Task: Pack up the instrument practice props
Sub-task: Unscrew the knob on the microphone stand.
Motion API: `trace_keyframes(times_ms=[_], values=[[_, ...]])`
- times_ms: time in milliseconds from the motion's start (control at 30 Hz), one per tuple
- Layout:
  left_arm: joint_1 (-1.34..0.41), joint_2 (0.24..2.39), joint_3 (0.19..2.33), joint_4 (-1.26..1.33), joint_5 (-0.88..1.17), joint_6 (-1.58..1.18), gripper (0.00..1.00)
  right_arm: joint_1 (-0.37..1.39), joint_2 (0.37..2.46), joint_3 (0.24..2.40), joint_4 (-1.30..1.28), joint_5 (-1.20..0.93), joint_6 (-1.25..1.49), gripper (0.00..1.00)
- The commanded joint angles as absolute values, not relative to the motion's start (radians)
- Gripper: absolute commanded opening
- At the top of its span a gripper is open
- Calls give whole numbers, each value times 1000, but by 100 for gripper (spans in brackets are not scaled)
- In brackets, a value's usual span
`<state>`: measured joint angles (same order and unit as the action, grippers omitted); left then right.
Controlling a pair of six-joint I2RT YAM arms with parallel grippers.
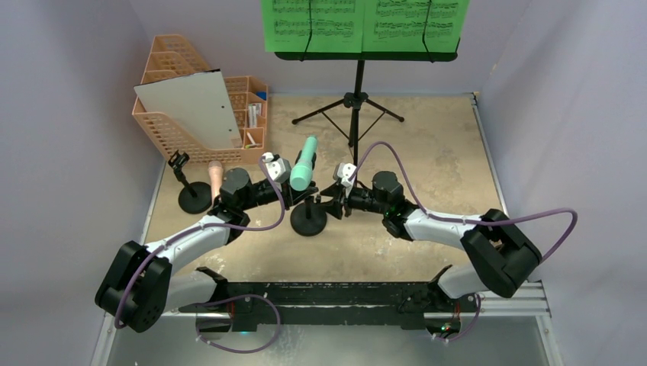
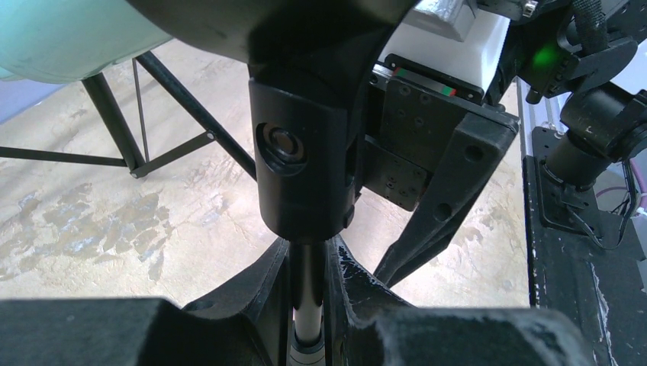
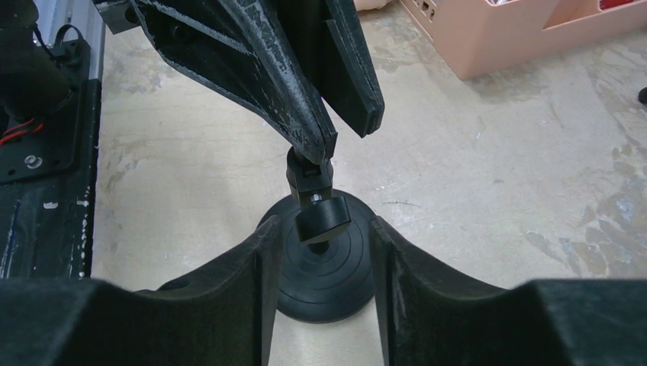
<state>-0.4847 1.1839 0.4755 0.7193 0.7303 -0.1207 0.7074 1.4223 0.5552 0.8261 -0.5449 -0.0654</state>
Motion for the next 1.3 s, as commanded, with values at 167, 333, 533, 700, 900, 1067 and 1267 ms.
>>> trace_keyframes(times_ms=[167, 333, 533, 700, 900, 1067, 1267], values=[[-488, 1161, 489, 762, 758, -143, 0, 694, 1422, 620, 796, -616, -96, 33], [-487, 1163, 488, 762, 758, -143, 0, 694, 1419, 633, 757, -612, -146, 13], [-488, 1164, 488, 762, 758, -143, 0, 701, 1377, 615, 742, -489, -235, 0], [-487, 1167, 490, 762, 754, -143, 0, 789, 1355, 597, 731, -246, -334, 0], [-487, 1172, 493, 759, 750, -145, 0, 972, 1405, 574, 789, 133, -468, 0], [-488, 1173, 495, 756, 744, -144, 0, 1081, 1464, 540, 919, 399, -600, 0], [-486, 1182, 501, 746, 742, -142, 0, 1220, 1632, 520, 1171, 744, -881, 0]])
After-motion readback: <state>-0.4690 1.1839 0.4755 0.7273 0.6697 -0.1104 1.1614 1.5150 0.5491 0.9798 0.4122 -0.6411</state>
